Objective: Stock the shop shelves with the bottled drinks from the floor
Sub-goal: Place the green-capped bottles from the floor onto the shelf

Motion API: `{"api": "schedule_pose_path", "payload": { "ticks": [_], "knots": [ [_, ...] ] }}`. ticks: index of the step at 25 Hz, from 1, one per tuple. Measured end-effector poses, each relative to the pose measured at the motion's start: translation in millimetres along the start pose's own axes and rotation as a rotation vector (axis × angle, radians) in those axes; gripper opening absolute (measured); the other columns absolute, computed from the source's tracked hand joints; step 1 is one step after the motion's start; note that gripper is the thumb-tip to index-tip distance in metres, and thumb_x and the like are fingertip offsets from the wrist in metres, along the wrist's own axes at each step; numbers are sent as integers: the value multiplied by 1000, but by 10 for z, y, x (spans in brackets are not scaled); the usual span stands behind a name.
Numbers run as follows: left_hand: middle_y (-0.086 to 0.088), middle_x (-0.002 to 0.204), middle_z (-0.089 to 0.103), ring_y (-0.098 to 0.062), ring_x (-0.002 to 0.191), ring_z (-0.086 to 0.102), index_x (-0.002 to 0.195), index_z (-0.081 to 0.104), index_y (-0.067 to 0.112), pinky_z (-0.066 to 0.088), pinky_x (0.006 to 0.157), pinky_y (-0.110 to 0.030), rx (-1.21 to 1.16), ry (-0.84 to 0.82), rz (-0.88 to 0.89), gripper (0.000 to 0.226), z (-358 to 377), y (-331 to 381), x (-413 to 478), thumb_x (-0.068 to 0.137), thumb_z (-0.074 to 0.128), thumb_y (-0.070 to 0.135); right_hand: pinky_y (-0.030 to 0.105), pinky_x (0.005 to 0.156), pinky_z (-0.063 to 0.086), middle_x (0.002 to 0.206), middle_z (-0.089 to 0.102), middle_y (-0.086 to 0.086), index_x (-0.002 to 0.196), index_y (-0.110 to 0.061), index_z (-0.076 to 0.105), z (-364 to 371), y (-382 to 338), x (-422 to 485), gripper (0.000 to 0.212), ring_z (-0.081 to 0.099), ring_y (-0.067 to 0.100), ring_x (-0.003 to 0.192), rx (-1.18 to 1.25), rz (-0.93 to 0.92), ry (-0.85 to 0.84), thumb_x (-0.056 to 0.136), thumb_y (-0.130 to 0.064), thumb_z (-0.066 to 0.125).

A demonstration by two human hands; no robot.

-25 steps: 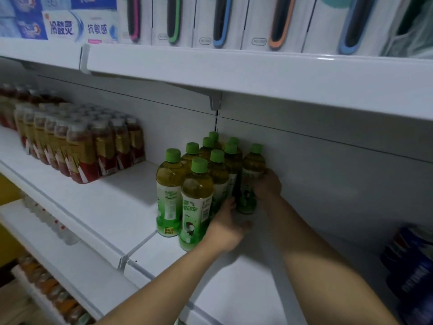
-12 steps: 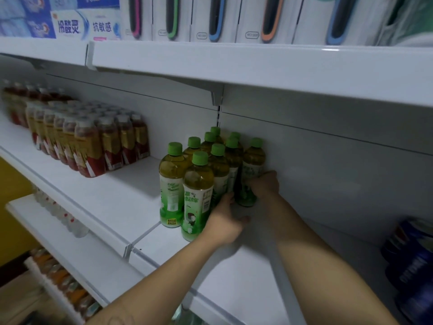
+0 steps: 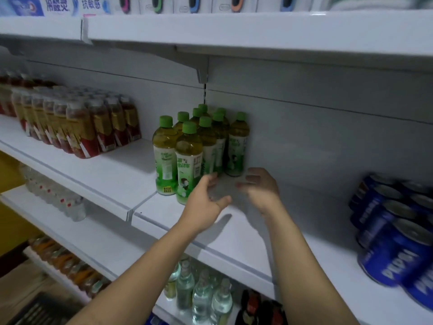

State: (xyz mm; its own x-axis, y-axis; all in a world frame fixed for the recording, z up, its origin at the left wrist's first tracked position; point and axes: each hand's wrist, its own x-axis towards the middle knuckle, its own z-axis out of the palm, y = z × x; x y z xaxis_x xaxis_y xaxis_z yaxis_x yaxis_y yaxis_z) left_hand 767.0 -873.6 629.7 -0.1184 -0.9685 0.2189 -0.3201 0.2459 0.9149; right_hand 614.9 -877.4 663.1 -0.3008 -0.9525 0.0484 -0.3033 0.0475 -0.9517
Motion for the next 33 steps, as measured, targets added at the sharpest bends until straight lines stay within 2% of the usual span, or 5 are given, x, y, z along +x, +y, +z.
{"api": "schedule_pose_path", "payload": {
  "ticks": [3, 15, 24, 28, 33],
  "knots": [
    [5, 138, 50, -6, 125, 47, 141, 41, 21, 43, 102, -26, -67, -24, 38, 62, -105, 42, -298, 87, 71, 16, 43, 93, 52, 122, 60, 2, 131, -18, 53, 2, 35, -487, 55, 59, 20, 108, -44, -56, -17, 82, -13, 77],
    [21, 126, 58, 1, 115, 54, 130, 52, 32, 47, 97, -24, -96, -258, 112, 52, -578, -380, -1612, 84, 73, 19, 16, 95, 43, 123, 56, -18, 137, -30, 49, 515, 467, -2526, 59, 53, -5, 112, -174, -54, 249, 84, -31, 76],
    [22, 125, 54, 4, 118, 49, 133, 47, 31, 45, 96, -22, -3, -833, 116, 54, 42, -666, -3115, 86, 72, 29, 34, 91, 53, 116, 61, -9, 132, -22, 54, 290, 1436, -4296, 54, 60, 7, 103, -241, 310, 579, 83, -24, 76],
    [23, 123, 51, 4, 115, 49, 125, 44, 42, 40, 90, -11, 48, -1080, 111, 49, 348, -773, -3760, 87, 71, 27, 21, 86, 50, 119, 59, -13, 136, -26, 51, 163, 1829, -5016, 55, 58, 1, 102, -222, 516, 635, 85, -30, 73],
    [12, 134, 53, -4, 125, 47, 137, 45, 27, 42, 103, -30, 223, -1283, 106, 60, 943, -923, -4436, 84, 73, 24, 3, 71, 40, 113, 60, -15, 130, -27, 53, -23, 2363, -5805, 52, 56, -4, 92, -157, 713, 695, 83, -30, 76]
  ]
}}
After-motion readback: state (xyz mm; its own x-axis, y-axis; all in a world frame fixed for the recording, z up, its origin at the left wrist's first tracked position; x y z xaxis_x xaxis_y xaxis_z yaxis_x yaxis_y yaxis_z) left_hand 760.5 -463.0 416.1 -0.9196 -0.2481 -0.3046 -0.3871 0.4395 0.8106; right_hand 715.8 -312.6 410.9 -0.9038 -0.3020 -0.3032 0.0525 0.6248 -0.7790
